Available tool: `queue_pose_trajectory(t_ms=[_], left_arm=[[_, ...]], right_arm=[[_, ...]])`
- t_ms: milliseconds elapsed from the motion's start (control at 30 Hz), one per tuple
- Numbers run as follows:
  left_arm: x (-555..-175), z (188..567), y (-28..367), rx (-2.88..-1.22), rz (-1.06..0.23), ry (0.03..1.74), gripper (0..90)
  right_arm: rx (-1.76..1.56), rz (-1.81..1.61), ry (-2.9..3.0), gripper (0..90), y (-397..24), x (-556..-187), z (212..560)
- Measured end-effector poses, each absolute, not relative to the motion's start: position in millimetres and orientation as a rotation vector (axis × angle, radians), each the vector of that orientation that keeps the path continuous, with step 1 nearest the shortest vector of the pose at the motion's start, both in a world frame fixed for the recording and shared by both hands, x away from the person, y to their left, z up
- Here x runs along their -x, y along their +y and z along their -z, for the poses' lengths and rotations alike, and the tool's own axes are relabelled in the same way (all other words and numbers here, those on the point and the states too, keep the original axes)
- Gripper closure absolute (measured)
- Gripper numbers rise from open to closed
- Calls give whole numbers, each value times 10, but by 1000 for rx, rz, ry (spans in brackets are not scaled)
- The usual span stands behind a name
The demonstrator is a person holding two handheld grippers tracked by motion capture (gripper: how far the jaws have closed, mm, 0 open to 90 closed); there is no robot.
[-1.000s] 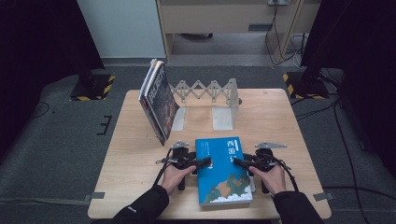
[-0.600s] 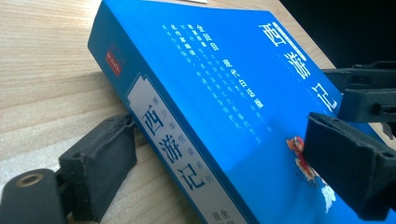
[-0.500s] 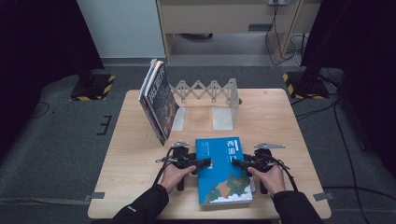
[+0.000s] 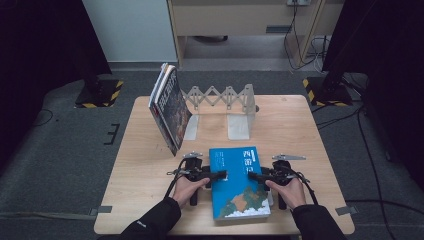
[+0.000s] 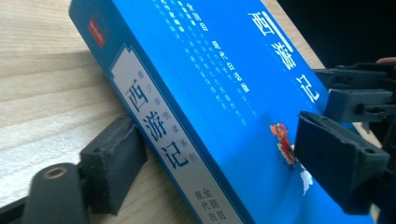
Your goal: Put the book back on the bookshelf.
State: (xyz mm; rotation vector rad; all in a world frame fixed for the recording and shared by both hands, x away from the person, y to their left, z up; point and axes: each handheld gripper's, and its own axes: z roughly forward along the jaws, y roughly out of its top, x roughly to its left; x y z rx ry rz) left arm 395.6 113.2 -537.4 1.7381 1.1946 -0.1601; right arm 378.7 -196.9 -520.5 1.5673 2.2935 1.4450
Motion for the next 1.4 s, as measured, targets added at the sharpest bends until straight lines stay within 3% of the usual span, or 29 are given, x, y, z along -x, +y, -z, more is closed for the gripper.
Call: queue_pose_trajectory(t_ms=[1267,1400], left_arm=[[-4137,5273,990,-1773,302,1128,287],[-4139,5260,1015,-1762,322,1144,345]], right_arm=[[-1531,-1469,2311,349,-1978,-3798,5204],[-1530,-1468,2311,349,-1978,-3796,5205]])
